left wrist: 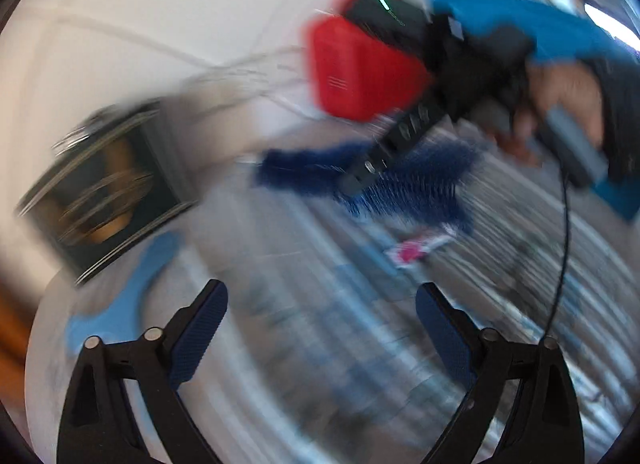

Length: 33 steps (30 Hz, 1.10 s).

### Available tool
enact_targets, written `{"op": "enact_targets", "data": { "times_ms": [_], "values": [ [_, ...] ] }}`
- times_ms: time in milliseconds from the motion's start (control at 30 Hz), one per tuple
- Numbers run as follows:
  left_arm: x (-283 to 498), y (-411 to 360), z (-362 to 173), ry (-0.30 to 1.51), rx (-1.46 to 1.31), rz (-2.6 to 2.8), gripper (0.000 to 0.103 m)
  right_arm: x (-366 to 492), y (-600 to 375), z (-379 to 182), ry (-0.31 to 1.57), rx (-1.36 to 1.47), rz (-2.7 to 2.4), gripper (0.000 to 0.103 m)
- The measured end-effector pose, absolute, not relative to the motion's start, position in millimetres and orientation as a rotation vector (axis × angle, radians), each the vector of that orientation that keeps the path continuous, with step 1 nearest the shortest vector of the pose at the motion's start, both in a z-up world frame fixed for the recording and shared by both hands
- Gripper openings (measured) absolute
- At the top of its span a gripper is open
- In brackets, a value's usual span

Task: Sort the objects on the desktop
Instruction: 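Grasp the blue feather duster with right gripper while left grasps the pink ointment tube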

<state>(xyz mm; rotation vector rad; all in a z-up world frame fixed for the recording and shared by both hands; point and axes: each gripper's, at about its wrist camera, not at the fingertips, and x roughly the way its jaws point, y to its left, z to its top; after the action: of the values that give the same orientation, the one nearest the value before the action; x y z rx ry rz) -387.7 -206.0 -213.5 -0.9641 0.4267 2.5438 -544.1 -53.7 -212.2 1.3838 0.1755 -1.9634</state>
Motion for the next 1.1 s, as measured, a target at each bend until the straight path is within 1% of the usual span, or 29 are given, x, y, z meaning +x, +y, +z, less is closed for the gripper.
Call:
{"op": "enact_targets", "data": {
  "times_ms": [133,200,233,300,333,367,467,567,600,633,667,700,833,933,1100],
  "values": [
    [-412,-161,-226,0.471,-0.880,2.344,0.084,-546,-24,-212,0.252,1.400,-2.002,0.017],
    [-424,-139,-236,0.507,-0.848,2.207,0.082,-547,-9,-220,0.286,1.426,-2.009,0.017],
    [-429,-131,-240,0.522,-0.852,2.165,0.079,-550,-2,-226,0.284,1.446,-2.014,0.017],
    [-444,-116,-257,0.546,-0.887,2.020,0.063,-554,14,-235,0.250,1.476,-2.021,0.017],
    [-449,-110,-264,0.554,-0.914,1.979,0.060,-555,22,-238,0.220,1.487,-2.024,0.017],
    [-454,-107,-271,0.560,-0.937,1.939,0.053,-555,29,-241,0.188,1.495,-2.021,0.017],
    [-464,-103,-280,0.569,-0.946,1.887,0.049,-551,43,-243,0.131,1.490,-2.020,0.017],
    [-470,-105,-277,0.559,-0.931,1.835,0.048,-550,48,-243,0.085,1.477,-2.024,0.017],
    [-470,-107,-276,0.561,-0.927,1.825,0.045,-549,51,-243,0.071,1.475,-2.022,0.017],
    [-470,-108,-275,0.565,-0.933,1.809,0.040,-549,53,-244,0.060,1.472,-2.022,0.017],
    [-469,-110,-273,0.572,-0.941,1.793,0.020,-547,53,-246,0.052,1.474,-2.027,0.017],
    [-468,-113,-272,0.574,-0.951,1.781,0.018,-546,54,-247,0.046,1.476,-2.033,0.017],
    [-445,-118,-275,0.595,-0.972,1.839,0.017,-540,54,-256,0.023,1.472,-2.072,0.017],
    [-429,-122,-275,0.554,-1.005,1.959,0.017,-534,53,-259,-0.057,1.480,-2.040,0.016],
    [-404,-137,-259,0.449,-1.048,2.115,0.017,-521,55,-257,-0.305,1.471,-1.924,0.016]
  ]
}}
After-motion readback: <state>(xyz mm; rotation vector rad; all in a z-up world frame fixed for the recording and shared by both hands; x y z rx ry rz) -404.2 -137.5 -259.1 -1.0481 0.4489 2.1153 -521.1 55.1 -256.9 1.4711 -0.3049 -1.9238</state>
